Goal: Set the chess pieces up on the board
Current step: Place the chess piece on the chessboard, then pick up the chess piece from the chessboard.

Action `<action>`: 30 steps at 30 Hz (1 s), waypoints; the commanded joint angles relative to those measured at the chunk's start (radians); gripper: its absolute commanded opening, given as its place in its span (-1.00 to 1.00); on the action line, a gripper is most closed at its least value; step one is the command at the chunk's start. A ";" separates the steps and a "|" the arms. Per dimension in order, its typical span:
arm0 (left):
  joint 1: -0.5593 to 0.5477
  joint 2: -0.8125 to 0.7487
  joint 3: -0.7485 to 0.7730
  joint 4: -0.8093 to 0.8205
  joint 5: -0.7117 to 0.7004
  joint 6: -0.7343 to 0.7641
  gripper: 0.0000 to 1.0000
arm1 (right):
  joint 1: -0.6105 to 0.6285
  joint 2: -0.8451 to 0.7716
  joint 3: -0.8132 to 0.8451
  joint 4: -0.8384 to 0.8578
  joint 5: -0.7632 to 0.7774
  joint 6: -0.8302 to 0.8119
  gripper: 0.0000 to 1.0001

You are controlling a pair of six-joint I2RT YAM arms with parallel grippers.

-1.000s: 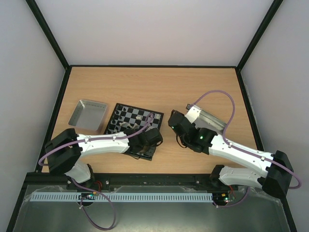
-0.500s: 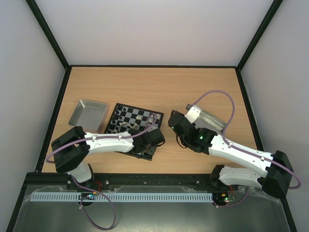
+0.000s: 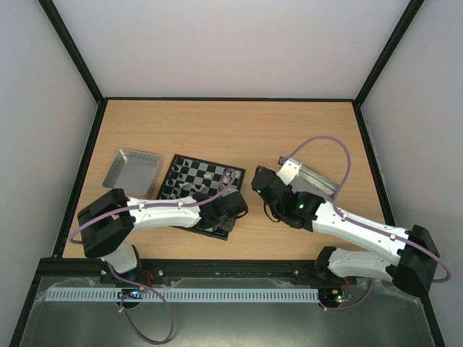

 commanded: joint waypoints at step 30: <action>0.729 -0.747 -0.016 0.029 -0.083 0.169 0.06 | 0.097 0.739 0.491 0.184 -0.702 -0.465 -0.18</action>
